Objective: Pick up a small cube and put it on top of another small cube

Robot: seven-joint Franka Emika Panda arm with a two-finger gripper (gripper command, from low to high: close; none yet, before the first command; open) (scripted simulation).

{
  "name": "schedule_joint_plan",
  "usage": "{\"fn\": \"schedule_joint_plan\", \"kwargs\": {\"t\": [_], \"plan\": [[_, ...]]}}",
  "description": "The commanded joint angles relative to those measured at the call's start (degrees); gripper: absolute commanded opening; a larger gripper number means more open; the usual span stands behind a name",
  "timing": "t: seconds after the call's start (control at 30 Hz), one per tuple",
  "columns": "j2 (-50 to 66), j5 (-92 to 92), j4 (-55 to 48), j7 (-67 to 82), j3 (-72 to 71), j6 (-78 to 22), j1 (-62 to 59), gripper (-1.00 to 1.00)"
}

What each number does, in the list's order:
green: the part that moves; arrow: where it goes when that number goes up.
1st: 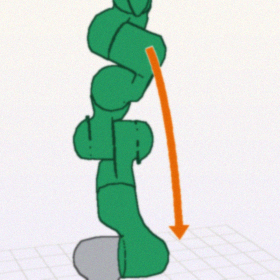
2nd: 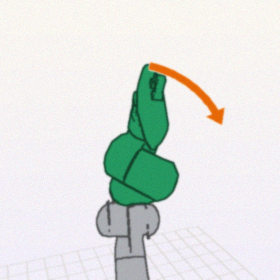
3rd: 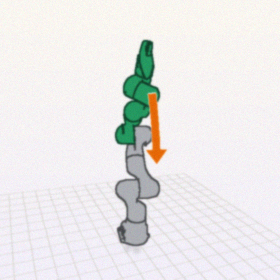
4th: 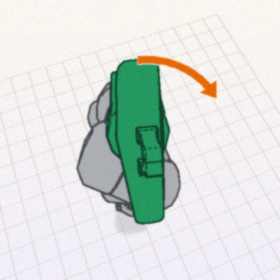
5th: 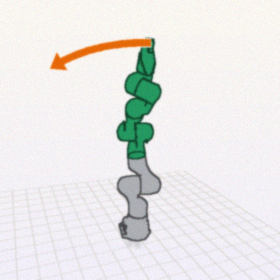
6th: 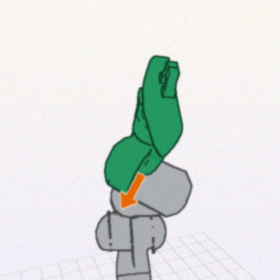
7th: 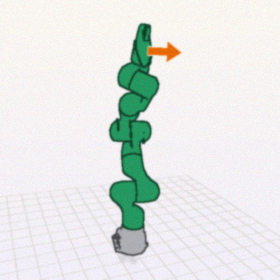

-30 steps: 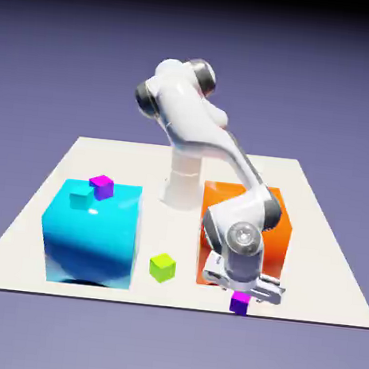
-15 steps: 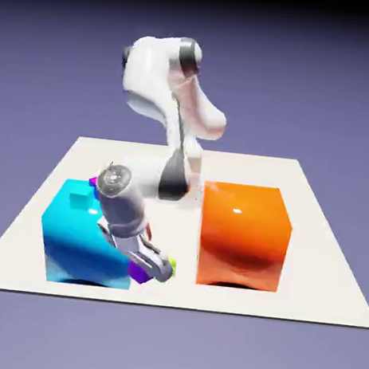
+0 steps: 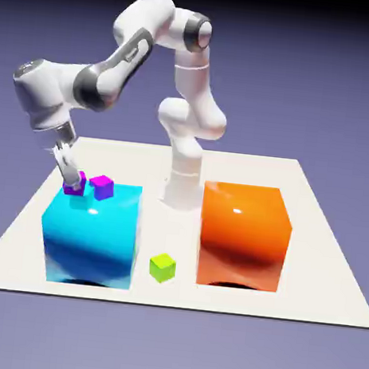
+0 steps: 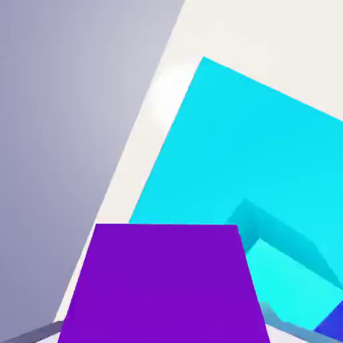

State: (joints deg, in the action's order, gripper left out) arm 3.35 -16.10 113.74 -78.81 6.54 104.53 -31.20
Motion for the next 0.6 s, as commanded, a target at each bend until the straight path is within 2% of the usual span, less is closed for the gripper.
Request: {"fn": "schedule_joint_plan", "kwargs": {"t": [0.0,0.2,0.3,0.43,0.47,0.57], "plan": [[-2.08,-0.80,1.66,-2.11,1.34,-0.39,0.36,-1.00],[-14.54,-6.40,11.59,-14.57,9.39,-2.48,-0.21,-1.00],[-13.24,-5.31,12.64,-18.34,7.34,-3.31,2.61,-1.00],[-11.22,-7.84,20.35,-16.25,5.94,6.39,3.92,-1.00],[-11.22,-7.84,20.36,-16.25,5.94,6.39,3.92,1.00],[-12.26,-6.54,16.40,-17.33,6.66,1.41,3.25,1.00]]}}
